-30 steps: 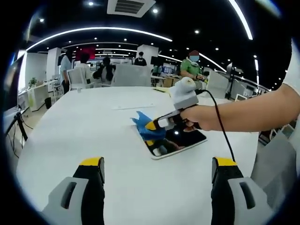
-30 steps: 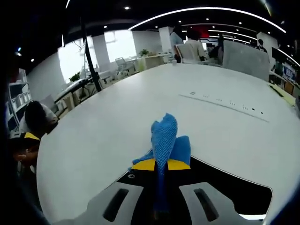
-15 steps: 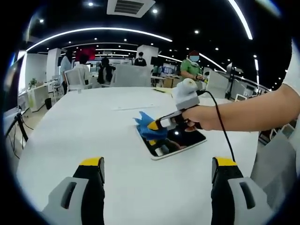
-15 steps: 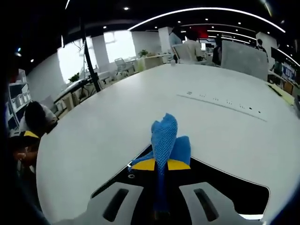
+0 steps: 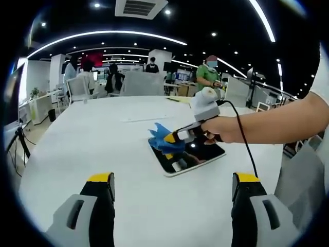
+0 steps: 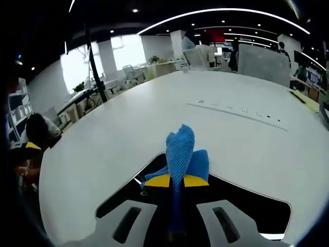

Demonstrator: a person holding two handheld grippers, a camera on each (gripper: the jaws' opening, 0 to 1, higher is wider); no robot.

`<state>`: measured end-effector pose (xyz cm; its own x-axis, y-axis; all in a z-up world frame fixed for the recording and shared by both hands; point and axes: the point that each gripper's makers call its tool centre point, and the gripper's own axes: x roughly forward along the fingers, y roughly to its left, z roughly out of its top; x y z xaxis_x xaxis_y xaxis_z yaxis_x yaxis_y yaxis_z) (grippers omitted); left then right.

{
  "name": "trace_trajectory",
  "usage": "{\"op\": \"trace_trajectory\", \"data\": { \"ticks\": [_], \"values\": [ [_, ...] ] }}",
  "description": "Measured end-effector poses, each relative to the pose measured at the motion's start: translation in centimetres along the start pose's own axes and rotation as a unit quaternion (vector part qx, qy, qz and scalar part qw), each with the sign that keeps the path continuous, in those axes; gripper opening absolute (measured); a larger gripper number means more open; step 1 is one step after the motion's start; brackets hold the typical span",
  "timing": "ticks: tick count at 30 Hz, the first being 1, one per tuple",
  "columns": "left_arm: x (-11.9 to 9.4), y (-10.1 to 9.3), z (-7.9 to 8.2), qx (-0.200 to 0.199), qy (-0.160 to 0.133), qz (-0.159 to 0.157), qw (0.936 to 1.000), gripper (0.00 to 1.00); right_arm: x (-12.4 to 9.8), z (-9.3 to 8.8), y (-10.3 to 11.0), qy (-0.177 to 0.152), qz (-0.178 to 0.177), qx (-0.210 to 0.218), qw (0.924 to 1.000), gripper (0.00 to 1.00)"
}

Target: Wipe the mirror surface with the cleaning cloth until all visible marks leave the cleaned area.

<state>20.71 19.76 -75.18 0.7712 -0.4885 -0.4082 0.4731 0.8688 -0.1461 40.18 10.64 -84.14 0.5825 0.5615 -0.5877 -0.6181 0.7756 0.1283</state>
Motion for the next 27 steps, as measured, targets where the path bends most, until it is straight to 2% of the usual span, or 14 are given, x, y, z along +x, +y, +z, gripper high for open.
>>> {"op": "trace_trajectory", "data": {
  "ticks": [7, 17, 27],
  "values": [
    [-0.1, -0.2, 0.2, 0.001, -0.001, 0.000, 1.0000, 0.96, -0.2, -0.2, -0.9, 0.000, -0.008, 0.002, 1.0000, 0.01],
    [0.1, -0.6, 0.4, 0.005, -0.001, -0.004, 1.0000, 0.96, -2.0, -1.0, -3.3, -0.002, -0.030, 0.013, 0.9995, 0.01],
    [0.3, -1.0, 0.8, 0.009, -0.005, -0.009, 0.9999, 0.96, -2.7, -1.4, -4.8, -0.004, -0.044, 0.022, 0.9988, 0.01]
  ]
}}
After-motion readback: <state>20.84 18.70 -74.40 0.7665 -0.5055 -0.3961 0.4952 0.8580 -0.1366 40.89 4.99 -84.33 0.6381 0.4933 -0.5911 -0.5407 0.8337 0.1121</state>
